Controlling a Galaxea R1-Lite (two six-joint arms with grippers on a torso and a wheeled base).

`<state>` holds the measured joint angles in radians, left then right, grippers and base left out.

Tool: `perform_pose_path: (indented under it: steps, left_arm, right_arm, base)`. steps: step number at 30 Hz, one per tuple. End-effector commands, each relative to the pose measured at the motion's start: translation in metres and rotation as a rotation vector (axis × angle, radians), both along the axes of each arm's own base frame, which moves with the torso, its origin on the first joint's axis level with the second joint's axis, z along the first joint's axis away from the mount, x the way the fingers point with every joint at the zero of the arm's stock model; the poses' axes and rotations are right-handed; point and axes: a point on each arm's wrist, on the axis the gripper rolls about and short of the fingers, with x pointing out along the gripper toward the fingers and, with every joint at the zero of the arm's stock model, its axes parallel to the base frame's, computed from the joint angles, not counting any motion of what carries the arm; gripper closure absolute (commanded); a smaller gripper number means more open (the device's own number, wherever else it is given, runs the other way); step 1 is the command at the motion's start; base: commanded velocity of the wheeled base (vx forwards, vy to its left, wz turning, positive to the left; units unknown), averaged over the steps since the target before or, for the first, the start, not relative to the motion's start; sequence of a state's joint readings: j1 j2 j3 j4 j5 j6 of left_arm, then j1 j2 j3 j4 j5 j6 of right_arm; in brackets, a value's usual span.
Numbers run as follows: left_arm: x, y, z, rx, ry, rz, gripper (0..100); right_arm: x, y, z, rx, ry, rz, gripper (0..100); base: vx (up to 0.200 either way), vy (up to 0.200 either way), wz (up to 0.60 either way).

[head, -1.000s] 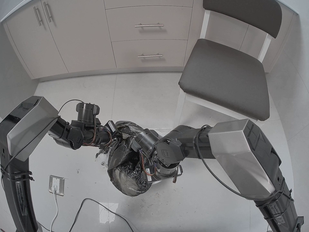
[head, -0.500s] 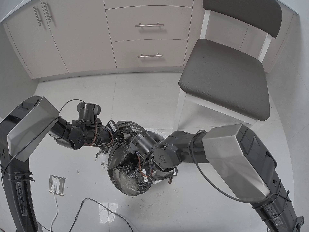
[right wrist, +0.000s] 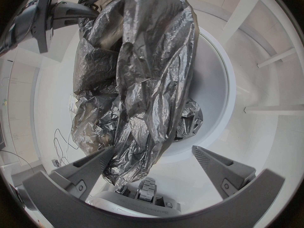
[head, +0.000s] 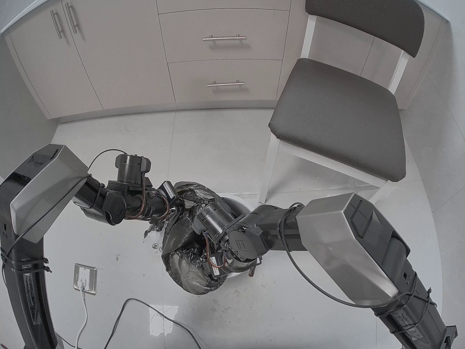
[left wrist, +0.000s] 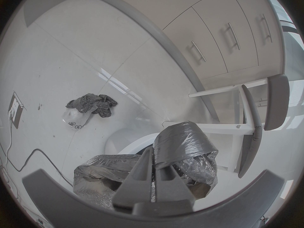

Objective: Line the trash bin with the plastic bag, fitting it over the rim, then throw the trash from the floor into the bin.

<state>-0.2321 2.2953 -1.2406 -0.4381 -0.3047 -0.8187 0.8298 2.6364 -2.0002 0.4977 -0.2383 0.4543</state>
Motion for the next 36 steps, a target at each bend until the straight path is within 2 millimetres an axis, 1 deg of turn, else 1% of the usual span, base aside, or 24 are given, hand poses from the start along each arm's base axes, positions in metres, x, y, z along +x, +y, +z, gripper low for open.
perform_pose_path:
  steps: [1, 9, 15, 19, 24, 25, 30, 36]
  left_arm:
    - [0.000, -0.001, 0.000, 0.000, -0.001, -0.002, 100]
    - [0.000, -0.001, 0.000, 0.000, -0.001, 0.000, 100]
    - [0.000, -0.001, 0.000, 0.000, 0.000, -0.002, 100]
    - [0.000, -0.002, -0.001, 0.001, -0.001, -0.004, 100]
    - [0.000, -0.002, -0.001, 0.001, -0.001, -0.004, 100]
    - [0.000, -0.002, -0.001, 0.001, -0.001, -0.004, 100]
    - [0.000, -0.002, -0.001, 0.002, 0.001, -0.004, 100]
    - [0.000, -0.002, -0.001, 0.000, 0.004, -0.002, 100]
  right_arm:
    - [0.000, 0.001, -0.004, -0.009, 0.002, 0.014, 0]
    - [-0.003, 0.006, -0.003, 0.015, 0.000, 0.037, 0]
    - [-0.003, 0.006, 0.002, 0.017, -0.011, 0.049, 0]
    - [0.000, 0.007, -0.002, 0.029, -0.023, 0.046, 0]
    - [0.002, 0.006, -0.013, 0.017, -0.016, 0.048, 0]
    - [0.003, 0.006, -0.014, 0.015, -0.013, 0.047, 100]
    - [0.003, 0.005, -0.016, 0.013, -0.011, 0.045, 100]
    - [0.004, 0.004, -0.009, 0.022, -0.022, 0.041, 100]
  base:
    - [0.000, 0.000, 0.00]
    - [0.000, 0.000, 0.00]
    - [0.000, 0.000, 0.00]
    - [0.000, 0.000, 0.00]
    - [0.000, 0.000, 0.00]
    - [0.000, 0.000, 0.00]
    - [0.000, 0.000, 0.00]
    - [0.000, 0.000, 0.00]
